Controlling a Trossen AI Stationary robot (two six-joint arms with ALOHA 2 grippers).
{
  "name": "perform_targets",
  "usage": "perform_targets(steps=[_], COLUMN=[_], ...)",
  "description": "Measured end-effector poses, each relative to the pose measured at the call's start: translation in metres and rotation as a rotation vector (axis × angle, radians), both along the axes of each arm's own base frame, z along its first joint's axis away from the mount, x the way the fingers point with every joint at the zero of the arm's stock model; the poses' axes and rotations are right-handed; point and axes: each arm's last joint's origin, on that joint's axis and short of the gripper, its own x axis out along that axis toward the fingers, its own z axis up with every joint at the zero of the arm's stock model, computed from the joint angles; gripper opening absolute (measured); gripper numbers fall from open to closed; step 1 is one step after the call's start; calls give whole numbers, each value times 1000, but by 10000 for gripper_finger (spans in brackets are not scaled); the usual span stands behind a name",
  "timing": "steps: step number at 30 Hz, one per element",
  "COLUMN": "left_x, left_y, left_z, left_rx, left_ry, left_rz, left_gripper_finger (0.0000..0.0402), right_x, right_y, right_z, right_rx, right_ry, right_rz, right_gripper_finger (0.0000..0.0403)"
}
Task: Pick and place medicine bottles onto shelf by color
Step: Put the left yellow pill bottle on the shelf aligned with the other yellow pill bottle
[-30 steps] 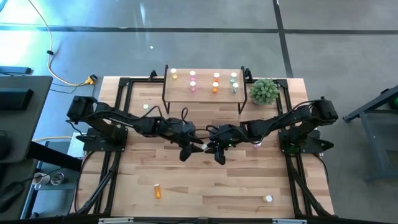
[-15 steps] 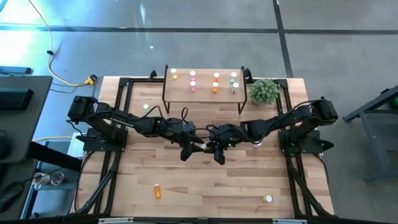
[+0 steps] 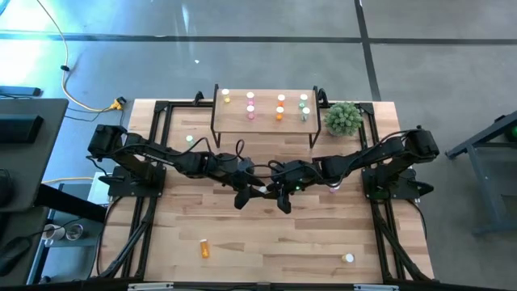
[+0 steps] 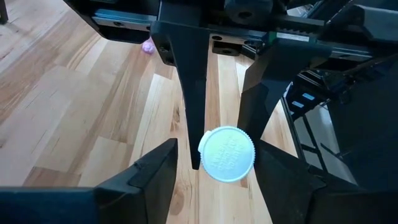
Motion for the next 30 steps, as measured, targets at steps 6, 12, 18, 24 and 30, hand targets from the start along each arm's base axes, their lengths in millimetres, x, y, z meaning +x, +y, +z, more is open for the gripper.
perform_targets(steps=[6,12,18,24,30], left_x=[0,0,0,0,1], left_y=[0,0,0,0,0], left_z=[0,0,0,1,1], left_rx=[-1,-1,6,8,9], left_ry=[0,0,-1,-13,-18], left_rz=[-1,-3,-7,-8,-8], left_gripper_finger=[173,138,114,114,114], right_x=[0,0,0,0,0], right_y=[0,0,0,0,0], right_z=[0,0,0,0,0], right_rx=[-1,-2,-6,-7,-8], right_ry=[0,1,2,0,-1], right_rz=[0,0,1,2,3], right_gripper_finger=[90,90,90,90,90])
